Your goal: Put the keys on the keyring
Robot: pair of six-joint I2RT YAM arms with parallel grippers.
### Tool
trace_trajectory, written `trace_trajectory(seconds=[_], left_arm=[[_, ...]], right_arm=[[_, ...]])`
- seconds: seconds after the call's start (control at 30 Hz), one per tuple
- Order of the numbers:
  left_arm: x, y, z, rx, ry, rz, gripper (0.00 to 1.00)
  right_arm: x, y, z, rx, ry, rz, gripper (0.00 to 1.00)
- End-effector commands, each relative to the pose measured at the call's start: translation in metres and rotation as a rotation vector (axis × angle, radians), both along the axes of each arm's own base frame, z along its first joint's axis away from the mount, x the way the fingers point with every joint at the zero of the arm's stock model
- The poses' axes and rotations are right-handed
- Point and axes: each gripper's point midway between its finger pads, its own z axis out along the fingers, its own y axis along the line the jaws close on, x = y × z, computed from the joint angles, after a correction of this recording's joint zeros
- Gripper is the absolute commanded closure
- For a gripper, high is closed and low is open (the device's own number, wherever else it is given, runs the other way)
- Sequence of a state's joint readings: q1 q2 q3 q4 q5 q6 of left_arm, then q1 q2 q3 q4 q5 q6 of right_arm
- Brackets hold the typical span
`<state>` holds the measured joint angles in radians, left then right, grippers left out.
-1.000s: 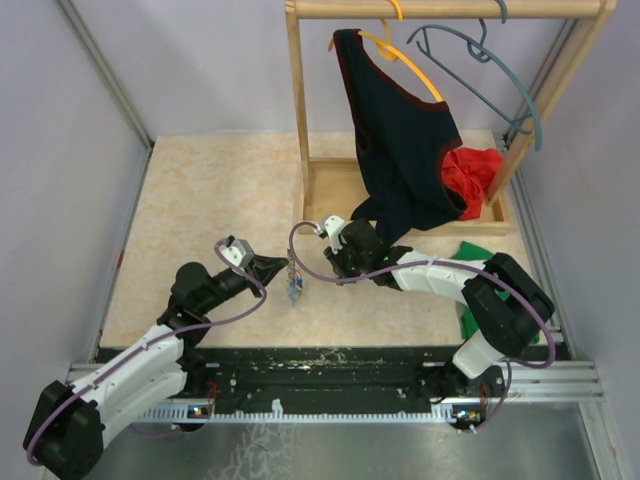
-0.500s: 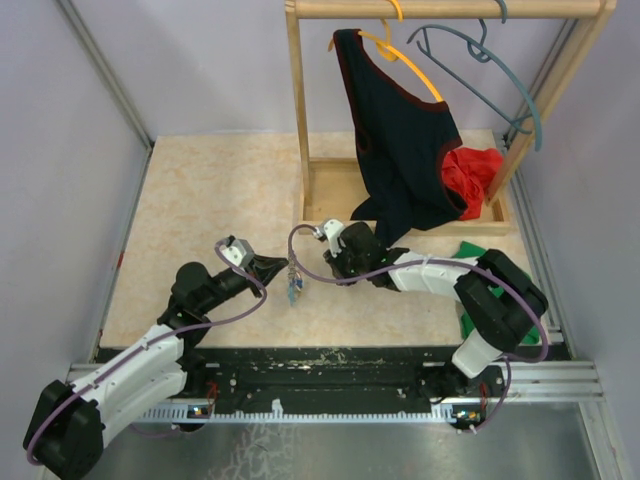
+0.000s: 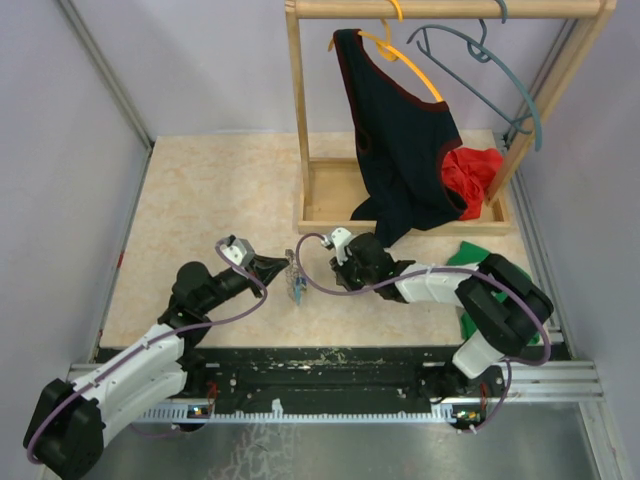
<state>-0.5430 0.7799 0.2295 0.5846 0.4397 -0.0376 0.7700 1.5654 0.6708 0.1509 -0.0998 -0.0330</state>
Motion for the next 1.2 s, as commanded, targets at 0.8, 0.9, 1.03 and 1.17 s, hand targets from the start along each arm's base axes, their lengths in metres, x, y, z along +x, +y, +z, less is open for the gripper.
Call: trace_trajectory(seconds=[0.8, 0.9, 1.03, 1.17], left_arm=[[-0.004, -0.003, 0.016, -0.051, -0.040, -0.025, 0.99], [-0.004, -0.003, 0.016, -0.050, -0.039, -0.025, 0.99], [-0.004, -0.003, 0.016, -0.051, -0.041, -0.024, 0.99], [-0.005, -0.003, 0.017, -0.053, -0.040, -0.025, 0.99]], right_arm=[[0.013, 0.013, 0.028, 0.203, -0.196, -0.002, 0.87], [0.012, 0.012, 0.023, 0.195, -0.187, 0.000, 0.88], [0.011, 0.012, 0.018, 0.181, -0.170, 0.003, 0.89], [0.009, 0.013, 0.016, 0.179, -0.160, 0.011, 0.90]])
